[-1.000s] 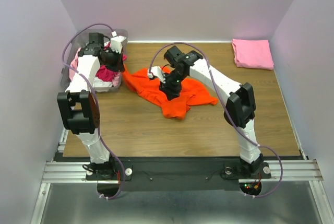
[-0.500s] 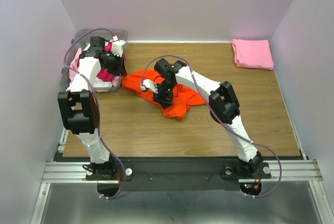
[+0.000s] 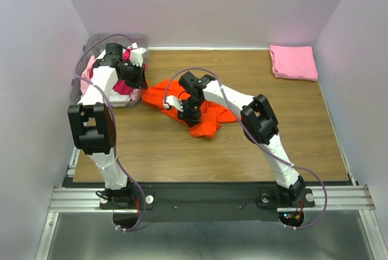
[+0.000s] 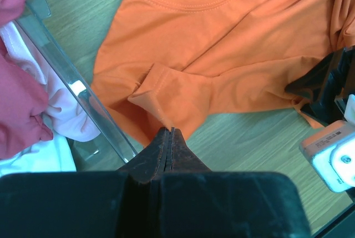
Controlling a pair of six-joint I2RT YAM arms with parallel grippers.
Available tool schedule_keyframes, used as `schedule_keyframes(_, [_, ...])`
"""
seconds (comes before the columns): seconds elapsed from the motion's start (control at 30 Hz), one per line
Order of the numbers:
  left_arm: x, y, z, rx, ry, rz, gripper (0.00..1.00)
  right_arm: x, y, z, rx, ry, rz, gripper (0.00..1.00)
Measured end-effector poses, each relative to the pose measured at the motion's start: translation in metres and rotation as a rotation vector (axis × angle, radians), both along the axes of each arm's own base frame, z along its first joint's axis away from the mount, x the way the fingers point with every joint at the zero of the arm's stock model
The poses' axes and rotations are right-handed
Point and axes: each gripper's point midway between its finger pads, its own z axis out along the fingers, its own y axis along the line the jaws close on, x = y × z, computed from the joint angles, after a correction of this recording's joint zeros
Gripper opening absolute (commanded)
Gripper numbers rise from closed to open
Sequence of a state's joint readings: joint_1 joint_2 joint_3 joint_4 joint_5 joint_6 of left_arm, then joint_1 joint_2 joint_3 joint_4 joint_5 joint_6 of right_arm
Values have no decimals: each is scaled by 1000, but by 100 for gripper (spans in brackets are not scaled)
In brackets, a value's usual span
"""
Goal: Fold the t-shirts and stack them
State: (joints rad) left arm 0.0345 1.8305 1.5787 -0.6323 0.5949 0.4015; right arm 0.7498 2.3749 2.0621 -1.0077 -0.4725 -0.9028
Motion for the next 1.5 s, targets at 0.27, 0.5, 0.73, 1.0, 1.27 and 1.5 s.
schedule_keyframes(0.27, [0, 0, -3, 1, 7, 0, 0, -9, -2, 15, 28, 8, -4, 10])
schedule_keyframes(0.5, [0, 0, -3, 3, 6, -3, 0, -10, 0, 71, 106, -52, -30, 1])
schedule_keyframes(0.73, [0, 0, -3, 5, 5, -7, 0, -7, -12, 93, 119, -83, -71, 5])
schedule_keyframes(1.0, [-1, 0, -4, 8, 4, -14, 0, -14, -24, 66, 50, -34, -97, 9])
schedule_keyframes(1.27, [-2, 1, -4, 13, 4, -23, 0, -18, -32, 53, 9, -15, -111, 3])
schedule_keyframes(1.5, [-2, 1, -4, 15, 4, -26, 0, -19, -33, 52, 4, -13, -115, 13])
